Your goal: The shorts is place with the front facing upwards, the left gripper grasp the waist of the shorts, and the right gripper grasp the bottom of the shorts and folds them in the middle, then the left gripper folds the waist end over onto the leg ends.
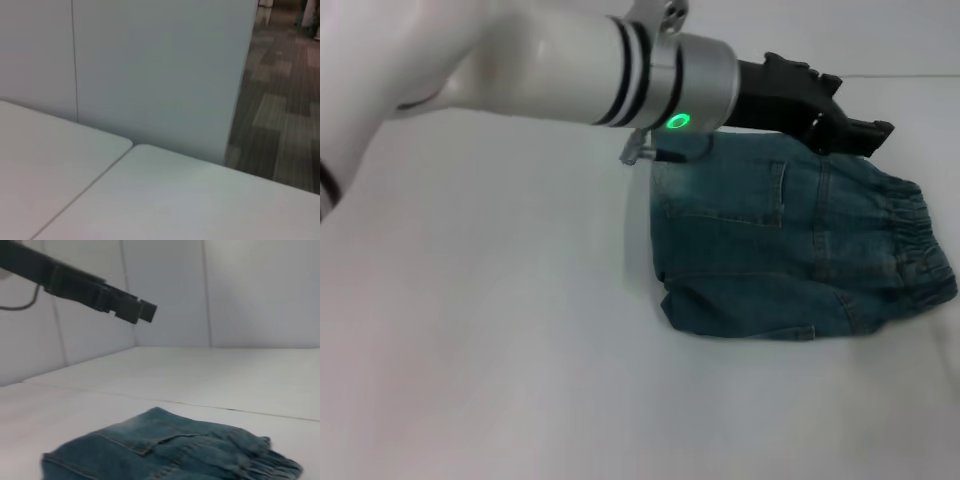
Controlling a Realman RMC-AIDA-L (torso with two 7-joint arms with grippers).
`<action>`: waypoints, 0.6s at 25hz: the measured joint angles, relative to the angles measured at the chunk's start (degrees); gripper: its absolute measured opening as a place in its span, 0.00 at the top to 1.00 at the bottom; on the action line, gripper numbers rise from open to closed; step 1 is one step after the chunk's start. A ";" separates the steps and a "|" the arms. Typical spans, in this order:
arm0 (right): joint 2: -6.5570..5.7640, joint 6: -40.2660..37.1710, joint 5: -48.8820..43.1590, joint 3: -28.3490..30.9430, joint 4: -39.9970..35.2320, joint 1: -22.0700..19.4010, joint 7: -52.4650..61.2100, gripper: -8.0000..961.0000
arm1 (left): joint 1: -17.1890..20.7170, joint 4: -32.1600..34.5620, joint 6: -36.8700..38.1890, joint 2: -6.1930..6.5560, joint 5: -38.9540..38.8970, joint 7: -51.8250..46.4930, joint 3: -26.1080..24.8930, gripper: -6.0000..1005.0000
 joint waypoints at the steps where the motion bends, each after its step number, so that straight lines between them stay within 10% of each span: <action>1: 0.10 -0.99 -1.13 0.09 -1.67 -0.23 1.60 0.99 | 1.49 0.59 0.57 0.00 -1.54 2.25 -0.53 0.35; 15: 3.26 -15.38 -17.62 2.72 -24.78 0.22 24.31 0.91 | 24.94 -6.97 35.89 0.57 -14.44 38.95 -35.05 0.14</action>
